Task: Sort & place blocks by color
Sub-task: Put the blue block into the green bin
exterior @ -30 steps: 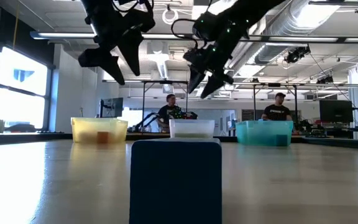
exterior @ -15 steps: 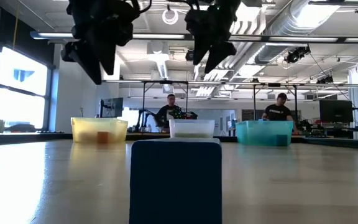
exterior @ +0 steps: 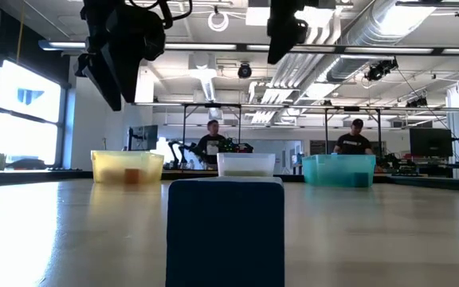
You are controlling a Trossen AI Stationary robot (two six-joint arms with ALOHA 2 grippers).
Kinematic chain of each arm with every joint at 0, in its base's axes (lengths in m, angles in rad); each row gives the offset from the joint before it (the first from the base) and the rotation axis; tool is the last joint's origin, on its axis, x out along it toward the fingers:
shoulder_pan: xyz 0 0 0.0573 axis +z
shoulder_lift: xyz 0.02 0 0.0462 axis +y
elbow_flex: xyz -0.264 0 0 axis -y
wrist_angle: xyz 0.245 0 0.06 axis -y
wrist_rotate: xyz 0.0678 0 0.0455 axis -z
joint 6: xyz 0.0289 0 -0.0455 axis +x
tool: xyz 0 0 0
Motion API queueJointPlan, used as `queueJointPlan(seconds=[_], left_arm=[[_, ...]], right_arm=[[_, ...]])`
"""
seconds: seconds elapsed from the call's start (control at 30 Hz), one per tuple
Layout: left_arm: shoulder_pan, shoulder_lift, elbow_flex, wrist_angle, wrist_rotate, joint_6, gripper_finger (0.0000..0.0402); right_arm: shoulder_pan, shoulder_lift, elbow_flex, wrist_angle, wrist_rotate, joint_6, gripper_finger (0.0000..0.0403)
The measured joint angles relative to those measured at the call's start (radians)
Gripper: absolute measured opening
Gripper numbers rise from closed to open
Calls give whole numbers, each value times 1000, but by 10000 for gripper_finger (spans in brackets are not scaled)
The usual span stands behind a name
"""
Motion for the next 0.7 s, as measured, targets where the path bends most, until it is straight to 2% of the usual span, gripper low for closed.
queueJointPlan(seconds=[0.13, 0.33, 0.7], left_arm=[[1, 0, 0, 0, -2, -19, 209], [0, 0, 0, 1, 1, -39, 209], [1, 0, 0, 3, -2, -100, 209]], right_arm=[[72, 0, 0, 47, 0, -120, 265], [161, 0, 0, 158, -16, -441, 265], [259, 79, -2, 312, -88, -745, 265]])
